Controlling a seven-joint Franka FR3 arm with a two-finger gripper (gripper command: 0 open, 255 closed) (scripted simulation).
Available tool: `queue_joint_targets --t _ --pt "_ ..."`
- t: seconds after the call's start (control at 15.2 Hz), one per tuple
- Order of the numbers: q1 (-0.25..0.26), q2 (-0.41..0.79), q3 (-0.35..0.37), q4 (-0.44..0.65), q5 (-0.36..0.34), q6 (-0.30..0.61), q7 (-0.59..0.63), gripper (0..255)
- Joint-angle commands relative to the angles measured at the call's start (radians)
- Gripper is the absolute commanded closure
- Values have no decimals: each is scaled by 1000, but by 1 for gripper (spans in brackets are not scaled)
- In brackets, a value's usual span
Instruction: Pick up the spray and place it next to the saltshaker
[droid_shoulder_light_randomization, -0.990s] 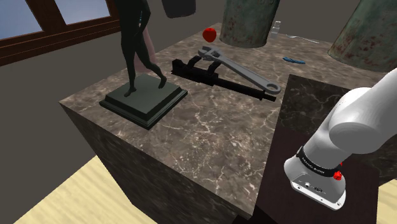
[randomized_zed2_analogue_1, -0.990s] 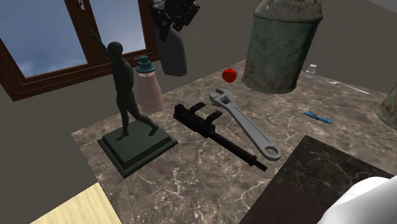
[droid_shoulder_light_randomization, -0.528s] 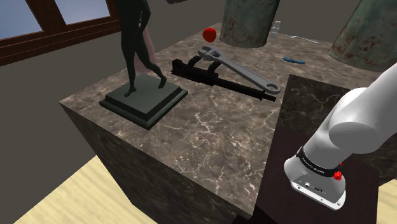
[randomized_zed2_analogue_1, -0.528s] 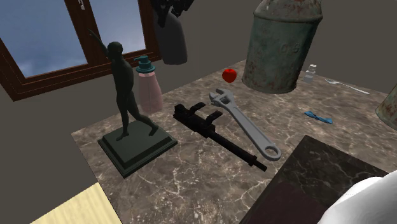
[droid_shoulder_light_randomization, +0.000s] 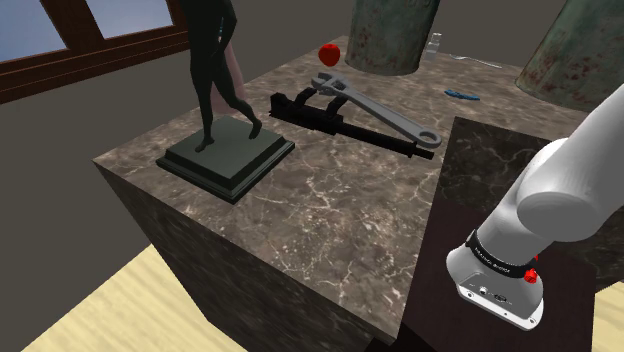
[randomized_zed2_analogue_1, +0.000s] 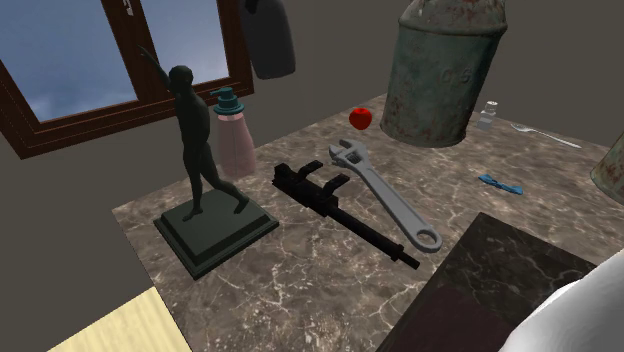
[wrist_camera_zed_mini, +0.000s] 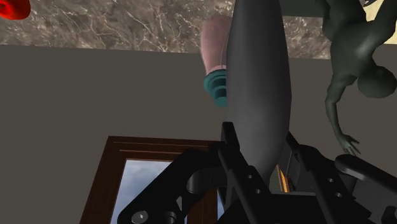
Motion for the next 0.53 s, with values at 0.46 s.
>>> queue_joint_targets --t 0.46 --pt "-51 -88 -101 -73 89 -12 -134 255"
